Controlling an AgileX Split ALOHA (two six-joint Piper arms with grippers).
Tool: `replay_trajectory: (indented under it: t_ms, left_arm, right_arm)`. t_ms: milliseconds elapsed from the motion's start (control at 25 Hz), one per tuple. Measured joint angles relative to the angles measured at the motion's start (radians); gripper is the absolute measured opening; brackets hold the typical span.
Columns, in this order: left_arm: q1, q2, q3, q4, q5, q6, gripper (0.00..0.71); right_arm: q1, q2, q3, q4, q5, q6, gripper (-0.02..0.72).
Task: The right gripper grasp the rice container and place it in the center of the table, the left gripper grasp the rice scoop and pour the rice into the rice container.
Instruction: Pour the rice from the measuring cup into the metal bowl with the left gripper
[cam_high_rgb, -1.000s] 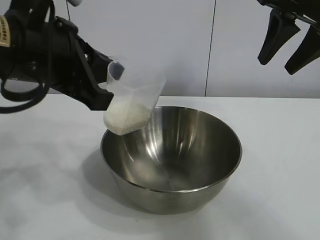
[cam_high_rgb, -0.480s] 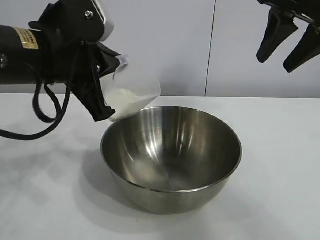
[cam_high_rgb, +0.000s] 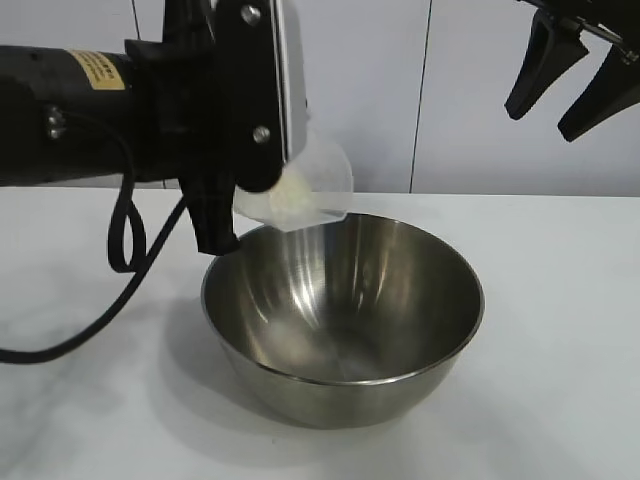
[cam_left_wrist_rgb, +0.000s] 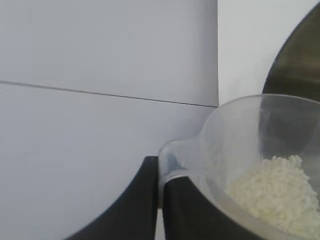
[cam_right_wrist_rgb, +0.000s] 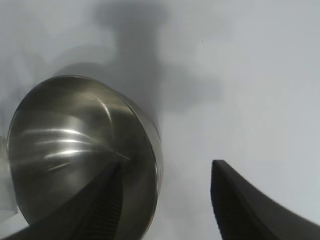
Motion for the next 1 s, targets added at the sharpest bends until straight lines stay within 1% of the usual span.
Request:
replay_trajectory:
  t_ms: [160,240,360,560,840,1000]
  left_arm:
    - [-0.058,0.083,-0.002,-0.084,-0.033,0.262,0.008]
    - [-0.066,0.121,-0.007,-0.121,-0.056,0.365,0.008]
    - [-0.068,0.154,-0.030,-0.154,-0.101,0.447,0.008]
    - [-0.069,0.159,-0.059,-0.160,-0.181,0.567,0.008]
    - [-0.069,0.159,-0.060,-0.161,-0.172,0.696,0.008]
    - [-0.069,0.159,-0.060,-0.152,-0.114,0.772,0.008]
  right_arm:
    - [0.000,0.000,0.000,0.003,0.000,0.000,0.371]
    - [0.000,0.000,0.000,0.006,0.000,0.000,0.371]
    - [0.000,0.000,0.000,0.006,0.001,0.000,0.371]
    - [0.000,0.000,0.000,0.007,0.001,0.000,0.371]
    - [0.000,0.000,0.000,0.007,0.001,0.000,0.371]
    - [0.000,0.000,0.000,0.007,0.001,0.000,0.371]
